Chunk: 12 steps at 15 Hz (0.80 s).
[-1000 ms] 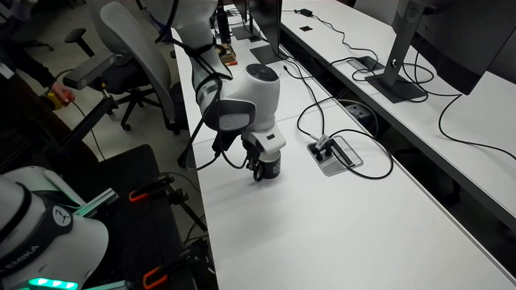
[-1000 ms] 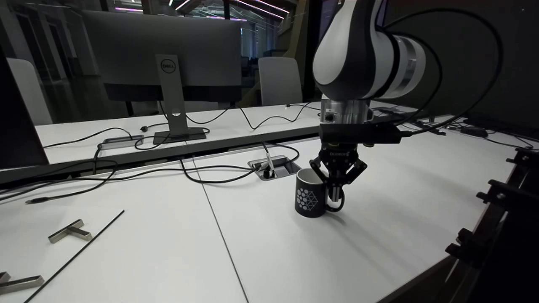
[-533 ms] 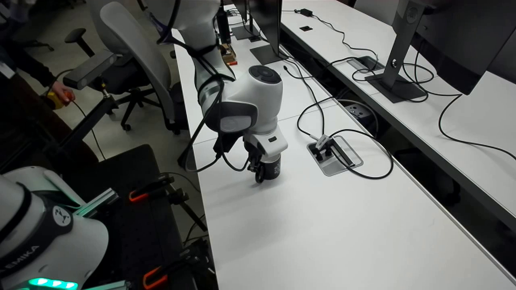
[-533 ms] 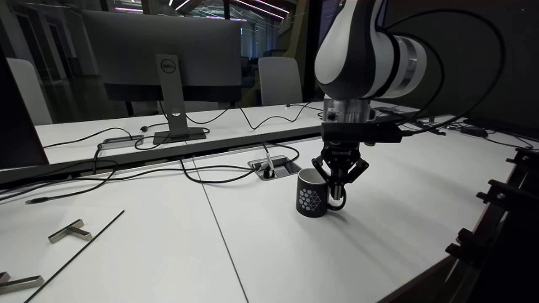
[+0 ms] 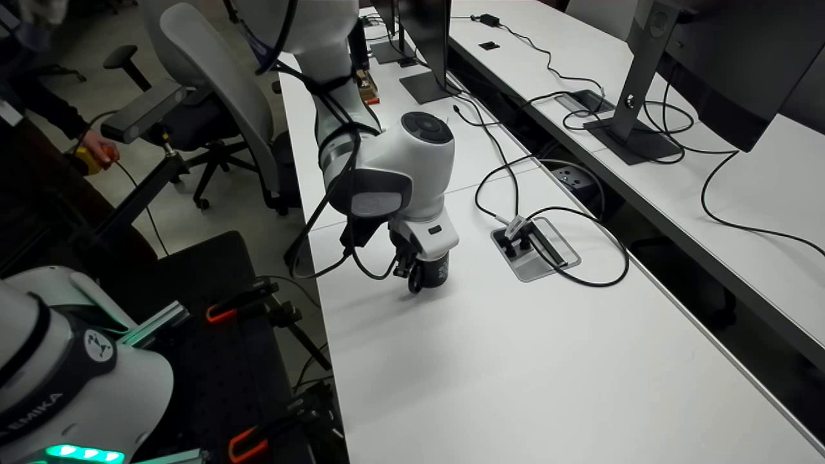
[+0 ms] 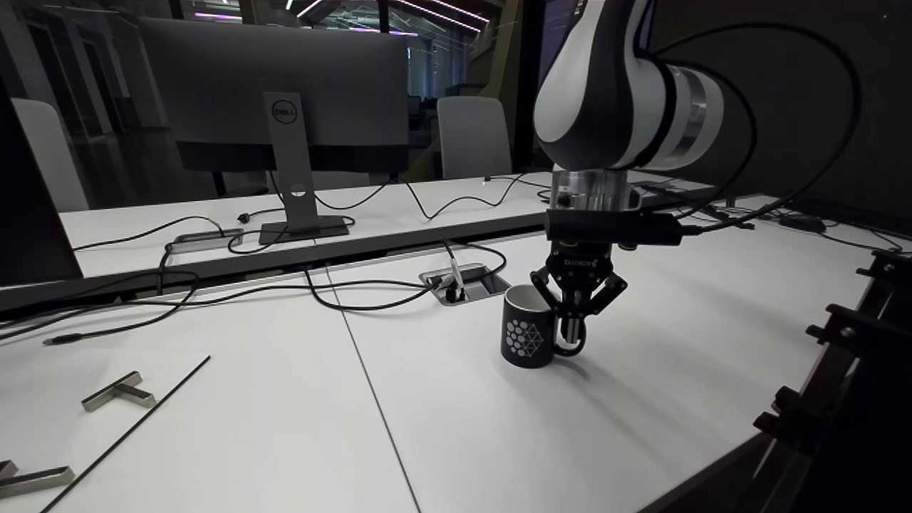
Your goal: Rotate the mug counterclockwise
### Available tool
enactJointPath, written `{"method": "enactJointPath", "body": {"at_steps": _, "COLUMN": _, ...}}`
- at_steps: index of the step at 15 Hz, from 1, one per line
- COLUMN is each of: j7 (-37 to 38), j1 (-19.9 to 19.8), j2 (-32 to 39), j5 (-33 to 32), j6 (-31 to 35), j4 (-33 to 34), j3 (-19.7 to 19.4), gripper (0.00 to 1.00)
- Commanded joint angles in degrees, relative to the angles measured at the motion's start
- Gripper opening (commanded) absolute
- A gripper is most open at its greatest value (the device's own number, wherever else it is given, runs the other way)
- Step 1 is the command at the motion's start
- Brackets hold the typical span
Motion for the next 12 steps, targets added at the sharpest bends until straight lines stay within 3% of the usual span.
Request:
{"method": "enactJointPath", "body": {"at_steps": 1, "j7": -3.6, "j1": -4.4, "j2": 1.4, "j5": 2.2, "j6": 0.7, "j4": 0.8, "j3": 2.6, "gripper": 0.00}}
{"method": "enactJointPath", "body": {"at_steps": 6, "j7": -5.7, "j1": -7.7, "j2": 1.6, "j5": 2.7, "j6": 0.3, "j4": 1.3, "j3": 3.7, "gripper": 0.00}}
{"method": "enactJointPath", "body": {"at_steps": 12, "j7": -5.8, "j1": -8.3, "j2": 1.2, "j5": 2.8, "j6": 0.7, "j4": 1.4, "j3": 3.3, "gripper": 0.00}}
